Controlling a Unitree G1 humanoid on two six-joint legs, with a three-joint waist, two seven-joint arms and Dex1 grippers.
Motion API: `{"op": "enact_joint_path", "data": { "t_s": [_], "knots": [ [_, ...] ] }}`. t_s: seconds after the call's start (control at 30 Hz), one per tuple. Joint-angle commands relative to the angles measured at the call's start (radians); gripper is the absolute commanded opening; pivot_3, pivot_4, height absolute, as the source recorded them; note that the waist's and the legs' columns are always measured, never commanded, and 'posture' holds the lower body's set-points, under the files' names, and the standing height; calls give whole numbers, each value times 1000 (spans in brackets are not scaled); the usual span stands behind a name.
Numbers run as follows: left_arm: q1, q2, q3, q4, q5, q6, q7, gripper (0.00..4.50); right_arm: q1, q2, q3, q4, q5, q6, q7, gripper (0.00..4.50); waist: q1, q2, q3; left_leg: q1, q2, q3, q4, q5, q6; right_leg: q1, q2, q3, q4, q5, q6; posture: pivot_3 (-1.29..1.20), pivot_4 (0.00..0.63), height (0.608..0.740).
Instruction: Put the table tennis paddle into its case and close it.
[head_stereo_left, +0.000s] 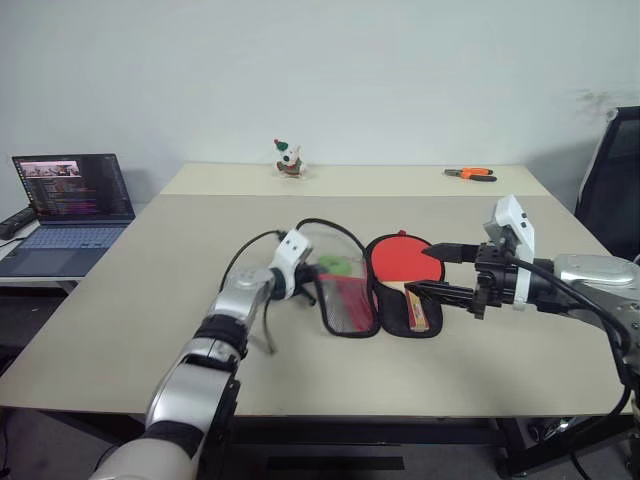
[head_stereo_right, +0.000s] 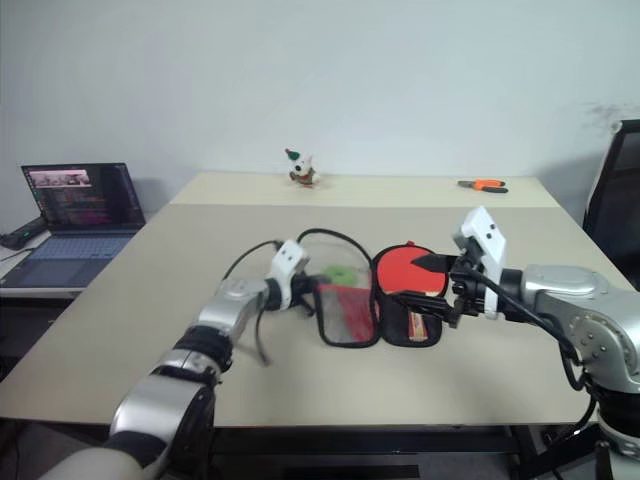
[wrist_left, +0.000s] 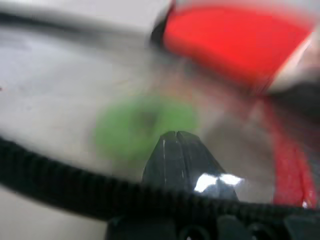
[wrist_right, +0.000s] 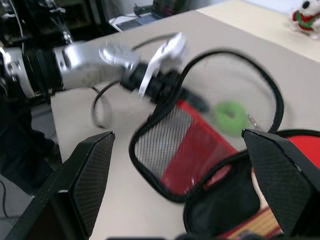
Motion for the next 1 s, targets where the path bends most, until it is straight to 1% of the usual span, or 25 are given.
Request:
{"op": "enact_joint_path", "data": {
  "t_s": [0.03,0.13,0.2,0.33,0.43,0.5,0.57,0.63,0.73,0.87,1.0],
  "knots": [
    [-127,-60,24,-38,-37,-12,-29,38,3,-43,-44,4,-10,-26,4,4500,4,0,0,-1,0,0,0,0,0,0,0,-1,-1,0,0,0,150,740],
    [-220,-127,25,38,-24,-48,-1,38,8,-70,-51,31,-25,-26,-8,4500,5,0,0,-1,0,0,0,0,0,0,0,-2,-2,0,0,0,150,740],
    [-252,-145,26,83,-8,-72,22,38,8,-78,-46,43,-34,-25,-19,4500,1,0,0,-2,0,0,-1,0,0,0,0,-2,-3,0,0,0,150,740],
    [-255,-140,32,109,-2,-96,10,38,15,-80,-42,55,-44,-13,-40,4500,-17,0,0,-1,0,0,-2,0,0,0,2,-2,-3,0,0,0,150,740],
    [-209,-98,40,76,-11,-97,-28,38,19,-64,-10,104,-99,-17,-99,4500,-23,0,0,-1,0,0,-2,0,0,0,2,-2,-3,0,0,0,150,740],
    [-135,-52,49,-22,-43,-69,-112,38,-1,-26,21,182,-154,-22,-158,4500,-27,1,0,0,1,0,-2,0,0,0,1,-1,-3,0,0,0,150,740],
    [-54,-9,50,-148,-81,-24,-205,38,-20,4,48,230,-186,-22,-184,4500,-28,1,0,3,1,1,-3,1,0,0,1,3,0,0,-1,0,150,740],
    [49,49,53,-321,-145,77,-311,38,-42,37,82,293,-228,-26,-211,4500,-29,1,0,4,1,1,-3,1,0,0,1,6,1,0,-1,0,150,740],
    [201,163,60,-571,-229,243,-409,38,-80,103,119,425,-289,-57,-238,4500,-29,1,0,5,2,1,-2,1,-1,-1,1,10,2,0,-1,0,150,740],
    [338,288,88,-804,-316,403,-440,38,-124,183,141,580,-333,-98,-232,4500,-25,1,0,6,2,2,-2,1,-1,-1,2,13,4,0,-1,0,150,740],
    [421,363,135,-925,-351,477,-390,38,-176,268,167,770,-406,-184,-244,4500,-20,1,0,7,1,2,-1,1,-1,0,1,13,6,0,-1,0,150,740]
  ]
}}
